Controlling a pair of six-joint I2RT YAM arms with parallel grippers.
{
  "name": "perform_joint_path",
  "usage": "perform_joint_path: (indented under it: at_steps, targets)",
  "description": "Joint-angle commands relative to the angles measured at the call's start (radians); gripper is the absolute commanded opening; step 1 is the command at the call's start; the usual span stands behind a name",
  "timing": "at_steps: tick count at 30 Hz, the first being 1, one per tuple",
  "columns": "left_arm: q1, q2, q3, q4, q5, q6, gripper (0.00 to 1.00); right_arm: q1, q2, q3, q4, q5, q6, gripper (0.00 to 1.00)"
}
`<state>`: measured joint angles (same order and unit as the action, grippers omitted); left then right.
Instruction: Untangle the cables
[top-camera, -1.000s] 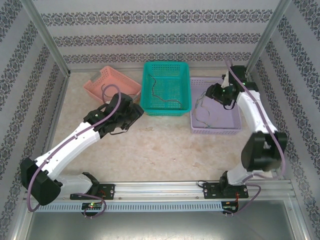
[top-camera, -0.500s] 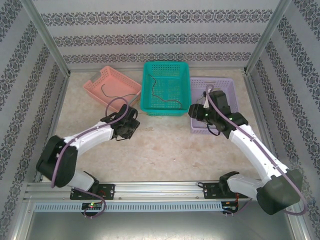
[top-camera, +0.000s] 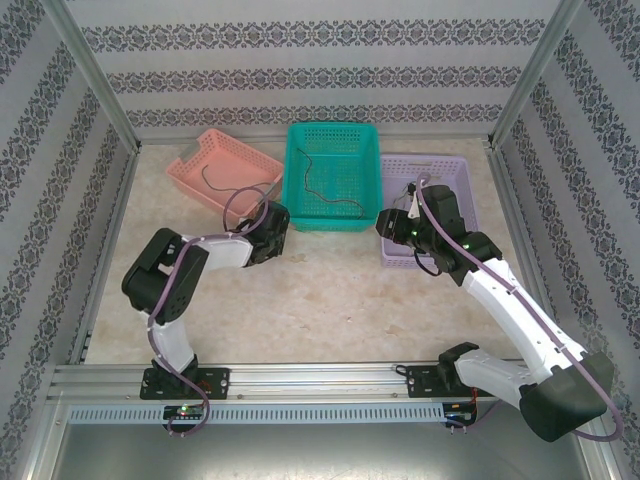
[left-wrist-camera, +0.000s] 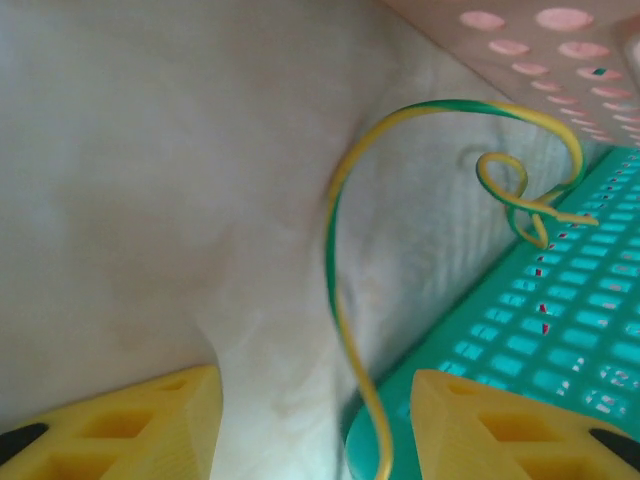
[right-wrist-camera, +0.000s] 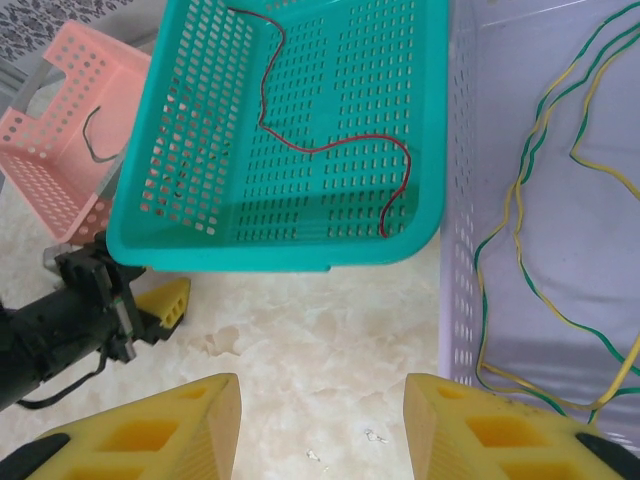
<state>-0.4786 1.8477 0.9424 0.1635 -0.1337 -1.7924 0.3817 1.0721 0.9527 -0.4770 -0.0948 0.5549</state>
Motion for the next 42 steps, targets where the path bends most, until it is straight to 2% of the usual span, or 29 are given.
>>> perform_joint_path:
  at_steps: [1, 4, 6, 12, 15, 20, 25, 29, 32, 36, 39, 42]
  targets:
    - [0.014, 0.043, 0.041, 0.081, -0.034, -0.078, 0.54, -0.015, -0.016, -0.007, -0.009, -0.021, -0.001, 0.47]
    - [0.014, 0.082, 0.071, 0.077, -0.007, -0.112, 0.54, -0.031, -0.005, -0.010, -0.008, -0.041, 0.000, 0.47]
    - [0.015, 0.106, 0.083, 0.073, 0.005, -0.140, 0.49, -0.038, 0.002, -0.007, -0.009, -0.050, -0.002, 0.47]
    - [0.010, 0.128, 0.115, 0.031, 0.027, -0.176, 0.21, -0.059, 0.014, -0.006, -0.013, -0.060, 0.000, 0.47]
    - [0.001, 0.102, 0.102, 0.000, 0.014, -0.179, 0.00, -0.066, 0.017, -0.008, -0.010, -0.061, 0.007, 0.47]
    - [-0.027, -0.051, 0.060, -0.156, -0.020, -0.150, 0.00, -0.065, 0.022, -0.005, -0.012, -0.065, 0.009, 0.46]
    - [-0.049, -0.276, -0.022, -0.400, 0.032, -0.043, 0.00, -0.061, 0.026, 0.007, -0.039, -0.072, 0.001, 0.46]
    - [-0.051, -0.476, -0.141, -0.486, 0.089, 0.017, 0.00, -0.029, 0.039, 0.016, -0.042, -0.096, -0.017, 0.45]
    - [-0.050, -0.611, -0.157, -0.555, 0.100, 0.128, 0.00, 0.013, 0.066, 0.037, -0.042, -0.128, -0.006, 0.46]
    - [-0.042, -0.760, -0.144, -0.589, 0.115, 0.298, 0.00, 0.069, 0.098, 0.051, 0.045, -0.192, 0.135, 0.47]
    - [-0.039, -0.803, -0.130, -0.560, 0.161, 0.426, 0.00, 0.107, 0.140, 0.083, 0.136, -0.201, 0.314, 0.51]
    - [-0.040, -0.809, -0.134, -0.464, 0.229, 0.509, 0.00, 0.142, 0.188, 0.127, 0.265, -0.189, 0.511, 0.56]
